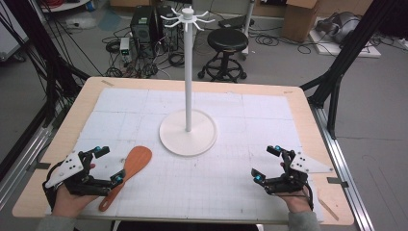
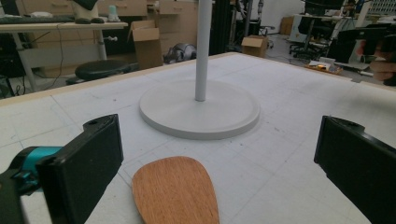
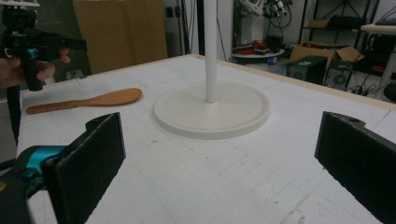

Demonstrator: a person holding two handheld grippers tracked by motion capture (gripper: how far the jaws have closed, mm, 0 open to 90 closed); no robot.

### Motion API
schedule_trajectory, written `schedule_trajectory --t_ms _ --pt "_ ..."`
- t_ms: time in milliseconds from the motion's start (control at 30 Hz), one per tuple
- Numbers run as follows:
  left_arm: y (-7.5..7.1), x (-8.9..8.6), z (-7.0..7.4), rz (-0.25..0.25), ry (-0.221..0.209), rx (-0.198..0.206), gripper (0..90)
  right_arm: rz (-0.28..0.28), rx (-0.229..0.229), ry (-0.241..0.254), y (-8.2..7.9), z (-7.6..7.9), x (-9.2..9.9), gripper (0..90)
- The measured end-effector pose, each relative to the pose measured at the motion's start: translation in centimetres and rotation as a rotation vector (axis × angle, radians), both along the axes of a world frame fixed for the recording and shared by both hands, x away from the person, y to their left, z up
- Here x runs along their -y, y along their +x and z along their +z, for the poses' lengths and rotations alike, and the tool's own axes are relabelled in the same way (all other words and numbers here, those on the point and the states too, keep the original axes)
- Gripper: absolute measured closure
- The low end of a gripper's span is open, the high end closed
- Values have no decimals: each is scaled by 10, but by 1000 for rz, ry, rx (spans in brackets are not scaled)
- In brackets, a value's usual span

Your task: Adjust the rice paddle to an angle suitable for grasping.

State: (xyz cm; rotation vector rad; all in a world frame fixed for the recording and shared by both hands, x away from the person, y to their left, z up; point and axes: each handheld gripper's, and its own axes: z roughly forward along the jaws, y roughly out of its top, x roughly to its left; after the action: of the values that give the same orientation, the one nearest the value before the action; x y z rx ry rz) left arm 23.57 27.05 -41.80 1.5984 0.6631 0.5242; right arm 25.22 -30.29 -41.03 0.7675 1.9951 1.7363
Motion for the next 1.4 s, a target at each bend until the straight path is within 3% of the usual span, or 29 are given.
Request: schedule_trajectory --t_ms 200,467,500,600,633,667,700,800,967,1233,1400 --pt "1 1 -1 -8 4 -18 18 -7 3 -1 -2 0 0 2" --pt "0 4 3 -10 45 5 25 -18 -1 -9 -3 0 0 2" --pt "0 4 3 -19 68 15 70 -15 -1 -10 -2 -1 0 2" --pt "0 2 3 -42 76 24 271 -25 -6 -8 -2 -1 2 2" --pt "0 1 3 -47 74 23 271 -25 -6 -8 -2 -1 2 2" --pt "-1 -1 3 -46 73 17 390 -26 -8 -6 -2 -1 2 2" --pt "-1 -1 3 -46 73 17 448 -26 -8 -6 -2 -1 2 2" --pt "-4 -2 3 -10 90 8 629 -28 -4 -9 -3 -1 2 2" --pt "-5 -3 2 2 126 2 892 -32 -2 -11 -5 -1 2 2" --pt "-1 0 3 -26 153 -16 898 -40 -11 -26 -6 -1 2 2" --pt "4 -4 -1 -3 169 -65 898 -42 -13 -33 -8 -1 1 2"
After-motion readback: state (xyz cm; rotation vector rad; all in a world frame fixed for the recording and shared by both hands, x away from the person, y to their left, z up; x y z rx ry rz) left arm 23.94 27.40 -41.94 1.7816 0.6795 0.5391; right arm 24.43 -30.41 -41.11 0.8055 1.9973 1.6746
